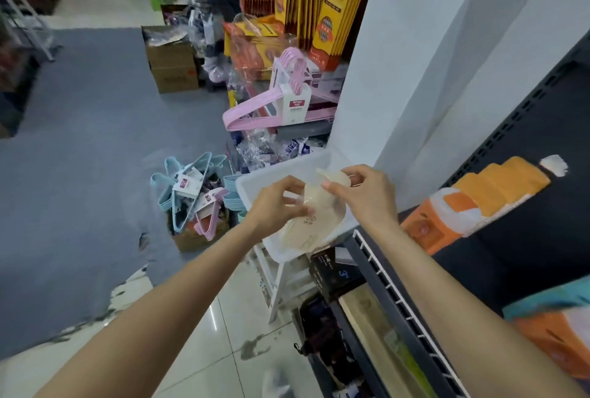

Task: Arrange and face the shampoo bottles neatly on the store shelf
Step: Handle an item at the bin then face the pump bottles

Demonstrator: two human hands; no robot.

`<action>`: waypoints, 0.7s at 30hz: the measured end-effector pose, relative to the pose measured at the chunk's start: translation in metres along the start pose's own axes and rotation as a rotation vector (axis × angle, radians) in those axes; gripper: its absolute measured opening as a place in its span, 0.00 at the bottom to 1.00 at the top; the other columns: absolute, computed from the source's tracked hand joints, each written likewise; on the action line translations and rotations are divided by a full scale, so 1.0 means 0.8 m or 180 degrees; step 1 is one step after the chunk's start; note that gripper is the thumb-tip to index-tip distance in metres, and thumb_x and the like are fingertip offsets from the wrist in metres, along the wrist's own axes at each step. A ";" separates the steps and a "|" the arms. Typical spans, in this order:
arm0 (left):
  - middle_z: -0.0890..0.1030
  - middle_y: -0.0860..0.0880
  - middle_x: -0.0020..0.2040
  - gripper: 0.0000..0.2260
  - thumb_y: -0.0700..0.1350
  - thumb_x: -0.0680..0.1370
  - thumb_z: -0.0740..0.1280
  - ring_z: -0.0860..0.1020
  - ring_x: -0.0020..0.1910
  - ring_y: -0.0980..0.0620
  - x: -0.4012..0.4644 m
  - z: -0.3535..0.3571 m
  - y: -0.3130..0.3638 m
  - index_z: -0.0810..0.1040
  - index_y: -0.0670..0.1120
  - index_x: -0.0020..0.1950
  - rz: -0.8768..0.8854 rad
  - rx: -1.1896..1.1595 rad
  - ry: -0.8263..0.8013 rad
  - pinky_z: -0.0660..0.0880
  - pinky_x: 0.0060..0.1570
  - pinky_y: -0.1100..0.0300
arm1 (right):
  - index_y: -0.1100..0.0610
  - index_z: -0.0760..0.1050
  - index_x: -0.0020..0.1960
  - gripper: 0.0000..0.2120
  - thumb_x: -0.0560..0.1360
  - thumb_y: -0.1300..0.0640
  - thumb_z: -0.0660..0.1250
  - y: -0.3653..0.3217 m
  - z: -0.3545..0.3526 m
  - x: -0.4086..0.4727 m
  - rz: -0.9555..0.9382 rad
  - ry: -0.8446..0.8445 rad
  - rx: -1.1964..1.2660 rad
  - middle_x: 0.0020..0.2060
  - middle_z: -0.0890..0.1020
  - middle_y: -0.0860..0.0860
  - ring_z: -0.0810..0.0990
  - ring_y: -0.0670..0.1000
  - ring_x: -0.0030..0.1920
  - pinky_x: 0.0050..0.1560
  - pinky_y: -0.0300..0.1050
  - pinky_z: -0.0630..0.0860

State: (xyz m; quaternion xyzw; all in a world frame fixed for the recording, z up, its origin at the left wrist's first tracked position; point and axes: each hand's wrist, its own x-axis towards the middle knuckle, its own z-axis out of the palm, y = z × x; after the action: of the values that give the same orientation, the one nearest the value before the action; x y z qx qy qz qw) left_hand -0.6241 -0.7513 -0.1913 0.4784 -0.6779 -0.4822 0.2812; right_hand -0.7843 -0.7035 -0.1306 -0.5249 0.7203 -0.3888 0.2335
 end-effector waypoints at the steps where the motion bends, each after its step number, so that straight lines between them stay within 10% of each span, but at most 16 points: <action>1: 0.78 0.51 0.56 0.19 0.44 0.69 0.76 0.80 0.51 0.53 0.018 -0.003 -0.004 0.75 0.47 0.57 -0.0021 0.0003 -0.0051 0.75 0.44 0.67 | 0.53 0.78 0.48 0.14 0.67 0.50 0.76 0.002 0.006 0.016 0.0039 0.0000 -0.0009 0.37 0.77 0.43 0.76 0.45 0.41 0.43 0.37 0.71; 12: 0.79 0.48 0.54 0.18 0.39 0.65 0.77 0.82 0.47 0.47 0.191 0.009 -0.062 0.74 0.47 0.51 -0.0485 0.0185 0.0008 0.78 0.50 0.51 | 0.57 0.80 0.52 0.17 0.65 0.56 0.78 0.053 0.069 0.177 0.0489 -0.0387 -0.0052 0.41 0.80 0.47 0.77 0.46 0.43 0.45 0.35 0.71; 21: 0.79 0.45 0.51 0.17 0.38 0.65 0.77 0.79 0.48 0.46 0.245 0.025 -0.097 0.73 0.46 0.47 -0.0678 0.0267 -0.0144 0.73 0.45 0.57 | 0.59 0.81 0.50 0.14 0.66 0.59 0.77 0.088 0.102 0.223 0.0609 -0.0515 -0.0118 0.44 0.83 0.51 0.80 0.51 0.46 0.50 0.44 0.77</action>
State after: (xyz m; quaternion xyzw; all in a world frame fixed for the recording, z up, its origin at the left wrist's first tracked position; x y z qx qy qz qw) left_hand -0.6870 -0.9298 -0.2860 0.5480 -0.6490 -0.4913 0.1927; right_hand -0.8247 -0.8858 -0.2223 -0.4876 0.7530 -0.3077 0.3171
